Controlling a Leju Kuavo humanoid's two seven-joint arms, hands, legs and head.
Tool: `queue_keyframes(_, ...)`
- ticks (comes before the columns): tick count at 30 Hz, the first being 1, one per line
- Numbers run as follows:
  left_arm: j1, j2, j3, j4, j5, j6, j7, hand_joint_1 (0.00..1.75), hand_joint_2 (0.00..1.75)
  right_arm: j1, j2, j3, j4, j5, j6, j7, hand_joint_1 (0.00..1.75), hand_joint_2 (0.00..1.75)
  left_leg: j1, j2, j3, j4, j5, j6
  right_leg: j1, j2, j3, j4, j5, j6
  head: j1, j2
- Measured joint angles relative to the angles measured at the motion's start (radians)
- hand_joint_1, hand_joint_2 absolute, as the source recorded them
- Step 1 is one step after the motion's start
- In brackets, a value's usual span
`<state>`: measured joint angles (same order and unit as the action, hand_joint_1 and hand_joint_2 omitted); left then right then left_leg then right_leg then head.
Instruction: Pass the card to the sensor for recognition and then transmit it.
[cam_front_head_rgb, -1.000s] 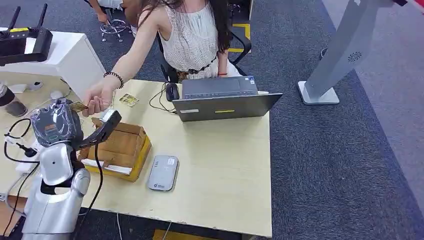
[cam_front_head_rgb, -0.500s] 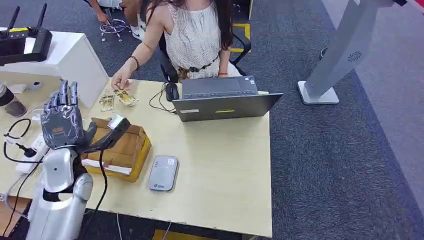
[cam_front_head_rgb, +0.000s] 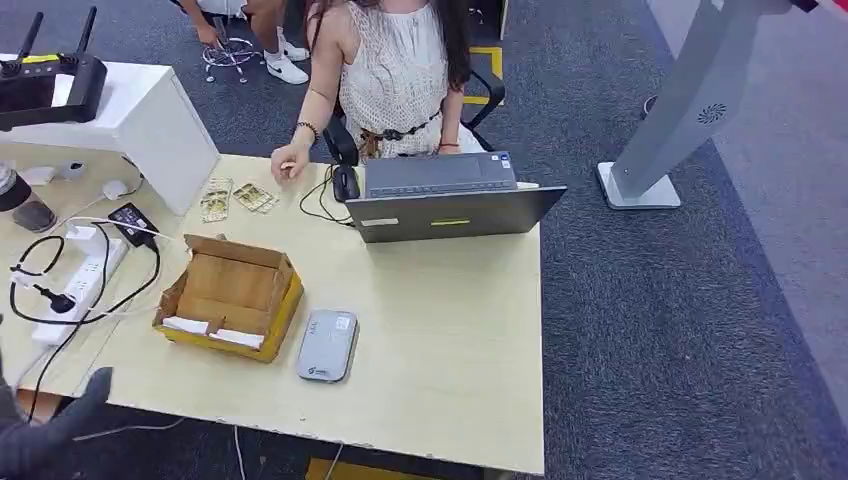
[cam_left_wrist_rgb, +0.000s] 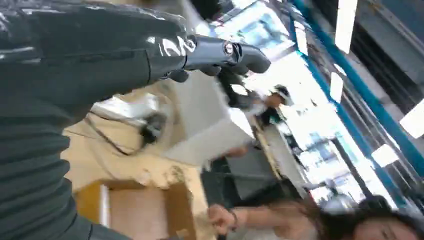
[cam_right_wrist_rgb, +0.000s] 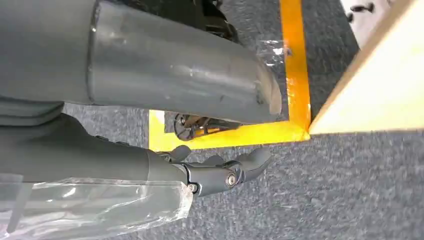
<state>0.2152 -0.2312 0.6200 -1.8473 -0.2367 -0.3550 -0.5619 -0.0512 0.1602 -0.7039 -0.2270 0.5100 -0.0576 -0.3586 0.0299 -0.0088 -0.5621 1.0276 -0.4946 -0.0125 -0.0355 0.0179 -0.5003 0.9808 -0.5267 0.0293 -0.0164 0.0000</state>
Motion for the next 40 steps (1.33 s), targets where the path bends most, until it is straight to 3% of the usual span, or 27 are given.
queue_keyframes(2, -0.069, -0.011, 0.200, 0.168, -0.017, -0.029, 0.029, 0.00, 1.75, 0.001, 0.000, -0.033, -0.001, 0.006, -0.019, 0.024, 0.00, 0.00, 0.000, -0.003, 0.000, 0.000, 0.001, 0.000, 0.000, -0.004, 0.002, 0.000, 0.000, 0.000, -0.002, 0.000)
queue_keyframes(3, -0.089, -0.010, 0.279, 0.252, -0.038, 0.000, 0.058, 0.00, 0.00, -0.001, 0.001, -0.045, 0.000, 0.013, -0.031, 0.041, 0.00, 0.00, 0.000, -0.002, 0.002, -0.001, 0.001, 0.000, 0.000, -0.002, 0.002, 0.000, 0.000, 0.000, 0.000, 0.000)
queue_keyframes(4, -0.121, 0.006, 0.360, 0.395, -0.055, 0.073, 0.102, 0.00, 0.00, -0.002, 0.002, -0.056, 0.000, 0.026, -0.048, 0.071, 0.00, 0.00, -0.001, -0.001, 0.003, -0.002, 0.001, -0.001, -0.001, 0.000, 0.004, 0.000, 0.001, -0.001, 0.003, 0.000)
queue_keyframes(7, -0.187, 0.069, 0.545, 0.862, -0.114, 0.320, 0.202, 0.00, 0.00, -0.001, 0.006, -0.079, 0.000, 0.055, -0.084, 0.160, 0.00, 0.00, 0.000, 0.000, 0.004, -0.002, 0.002, -0.001, 0.000, 0.001, 0.004, 0.000, 0.001, -0.001, -0.006, 0.000)
queue_keyframes(9, -0.209, 0.077, 0.596, 1.060, -0.148, 0.425, 0.301, 0.00, 0.00, -0.001, 0.010, -0.096, 0.001, 0.058, -0.110, 0.225, 0.00, 0.00, -0.001, -0.005, 0.001, -0.002, 0.002, -0.001, -0.001, -0.004, 0.003, -0.001, 0.000, -0.001, -0.006, 0.000)
queue_keyframes(11, -0.228, 0.077, 0.632, 1.220, -0.160, 0.468, 0.434, 0.00, 0.00, -0.006, 0.016, -0.112, 0.001, 0.059, -0.122, 0.288, 0.00, 0.00, -0.001, -0.007, 0.000, -0.001, 0.002, -0.001, -0.001, -0.006, 0.005, -0.003, 0.000, 0.000, -0.004, 0.000)
queue_keyframes(12, -0.238, 0.075, 0.650, 1.288, -0.164, 0.478, 0.496, 0.00, 1.75, -0.008, 0.020, -0.119, 0.002, 0.058, -0.127, 0.318, 0.00, 0.00, -0.001, -0.007, 0.000, -0.001, 0.002, 0.000, -0.001, -0.006, 0.005, -0.004, 0.001, 0.000, -0.004, 0.000)
queue_keyframes(13, -0.246, 0.071, 0.662, 1.340, -0.172, 0.486, 0.530, 0.00, 1.75, -0.010, 0.023, -0.127, 0.002, 0.055, -0.130, 0.345, 0.00, 1.75, -0.001, -0.007, 0.000, -0.001, 0.002, 0.000, -0.001, -0.006, 0.005, -0.004, 0.001, 0.001, -0.003, 0.000)
queue_keyframes(17, -0.265, 0.068, 0.665, 1.479, -0.216, 0.497, 0.593, 0.00, 1.75, -0.007, 0.034, -0.147, 0.003, 0.037, -0.130, 0.379, 0.00, 1.75, -0.001, -0.007, 0.000, 0.000, 0.003, 0.000, -0.001, -0.006, 0.005, -0.005, 0.003, 0.002, -0.002, 0.000)
queue_keyframes(21, -0.264, 0.078, 0.601, 1.538, -0.196, 0.485, 0.601, 0.00, 1.75, 0.005, 0.032, -0.116, -0.006, -0.005, -0.122, 0.378, 0.00, 1.75, 0.000, -0.007, 0.000, 0.000, 0.003, 0.001, 0.000, -0.006, 0.005, -0.005, 0.003, 0.002, -0.003, 0.000)
queue_keyframes(22, -0.262, 0.082, 0.585, 1.544, -0.187, 0.482, 0.601, 0.00, 0.00, 0.008, 0.032, -0.105, -0.009, -0.016, -0.120, 0.378, 0.00, 1.75, 0.000, -0.007, 0.000, 0.000, 0.003, 0.001, 0.000, -0.006, 0.005, -0.005, 0.003, 0.002, -0.002, 0.000)
queue_keyframes(23, -0.260, 0.085, 0.566, 1.549, -0.178, 0.479, 0.601, 0.00, 0.00, 0.011, 0.031, -0.094, -0.012, -0.026, -0.117, 0.377, 0.00, 0.00, 0.000, -0.007, 0.000, 0.000, 0.003, 0.001, 0.000, -0.006, 0.004, -0.004, 0.003, 0.002, -0.003, 0.000)
queue_keyframes(34, -0.215, 0.127, 0.276, 1.559, -0.065, 0.447, 0.592, 0.00, 0.00, 0.061, -0.009, 0.095, -0.052, -0.158, -0.067, 0.374, 0.00, 0.00, 0.000, -0.006, 0.000, 0.000, 0.003, 0.001, 0.000, -0.006, 0.004, -0.004, 0.003, 0.002, -0.002, 0.000)
queue_keyframes(35, -0.210, 0.129, 0.249, 1.559, -0.055, 0.445, 0.591, 1.75, 0.00, 0.065, -0.013, 0.113, -0.055, -0.170, -0.066, 0.373, 0.00, 0.00, 0.000, -0.006, 0.000, 0.000, 0.003, 0.001, 0.000, -0.006, 0.004, -0.004, 0.003, 0.002, -0.002, 0.000)
queue_keyframes(36, -0.205, 0.134, 0.223, 1.559, -0.044, 0.441, 0.589, 1.75, 0.00, 0.070, -0.017, 0.132, -0.058, -0.182, -0.062, 0.372, 0.00, 0.00, 0.000, -0.006, 0.000, 0.000, 0.003, 0.001, 0.000, -0.006, 0.004, -0.004, 0.003, 0.002, -0.003, 0.000)
queue_keyframes(37, -0.200, 0.137, 0.193, 1.559, -0.034, 0.436, 0.589, 1.75, 0.00, 0.074, -0.021, 0.149, -0.062, -0.193, -0.055, 0.372, 1.75, 0.00, 0.000, -0.006, 0.000, 0.000, 0.003, 0.001, 0.000, -0.006, 0.004, -0.004, 0.003, 0.002, -0.002, 0.000)
queue_keyframes(40, -0.184, 0.150, 0.108, 1.559, -0.003, 0.429, 0.586, 1.75, 0.00, 0.087, -0.035, 0.208, -0.073, -0.229, -0.045, 0.370, 1.75, 0.00, 0.000, -0.006, 0.000, 0.000, 0.003, 0.001, 0.000, -0.006, 0.004, -0.004, 0.003, 0.002, -0.002, 0.000)
